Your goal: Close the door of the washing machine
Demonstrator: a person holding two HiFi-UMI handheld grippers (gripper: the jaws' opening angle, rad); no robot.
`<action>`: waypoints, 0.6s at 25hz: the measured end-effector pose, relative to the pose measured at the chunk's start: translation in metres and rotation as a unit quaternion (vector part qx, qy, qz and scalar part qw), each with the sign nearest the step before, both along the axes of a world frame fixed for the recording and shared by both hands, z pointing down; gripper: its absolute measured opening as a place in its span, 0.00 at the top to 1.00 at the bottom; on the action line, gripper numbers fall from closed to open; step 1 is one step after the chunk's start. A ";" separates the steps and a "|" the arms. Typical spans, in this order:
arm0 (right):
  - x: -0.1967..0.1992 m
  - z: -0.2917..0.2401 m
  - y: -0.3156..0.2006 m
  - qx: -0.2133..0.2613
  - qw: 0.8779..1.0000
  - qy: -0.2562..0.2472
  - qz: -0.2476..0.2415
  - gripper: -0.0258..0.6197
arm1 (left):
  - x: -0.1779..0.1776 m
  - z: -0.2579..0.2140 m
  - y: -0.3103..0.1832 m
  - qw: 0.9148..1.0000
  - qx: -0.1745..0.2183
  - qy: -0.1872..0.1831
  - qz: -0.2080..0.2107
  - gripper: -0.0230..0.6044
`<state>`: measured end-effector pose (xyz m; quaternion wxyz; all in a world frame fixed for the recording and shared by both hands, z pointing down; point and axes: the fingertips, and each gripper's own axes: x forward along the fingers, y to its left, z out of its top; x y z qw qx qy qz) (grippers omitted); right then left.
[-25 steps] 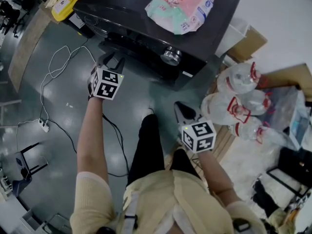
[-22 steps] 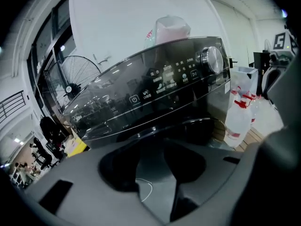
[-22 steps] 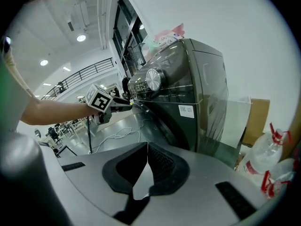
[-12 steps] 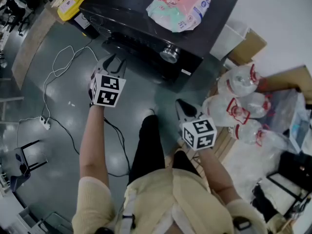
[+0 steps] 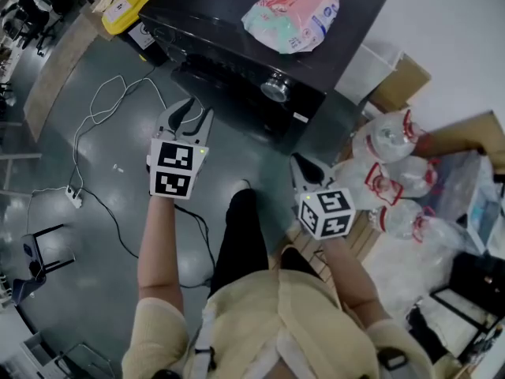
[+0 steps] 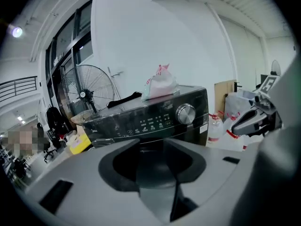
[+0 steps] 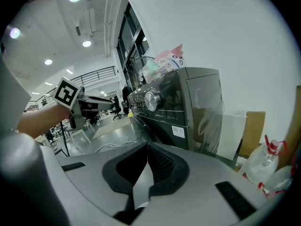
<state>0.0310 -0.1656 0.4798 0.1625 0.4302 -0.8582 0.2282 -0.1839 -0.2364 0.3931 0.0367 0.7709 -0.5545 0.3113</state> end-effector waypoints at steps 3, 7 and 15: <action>-0.001 -0.008 -0.002 0.010 1.000 -0.003 -0.002 0.95 | 0.001 -0.008 0.012 1.000 0.006 0.009 -0.008 0.71; -0.003 -0.014 -0.003 0.019 1.000 -0.005 -0.006 0.95 | 0.002 -0.010 0.027 1.000 0.005 0.024 -0.017 0.71; -0.001 -0.020 -0.002 0.026 1.000 -0.006 -0.008 0.95 | 0.010 -0.015 0.056 0.998 0.010 0.048 -0.034 0.72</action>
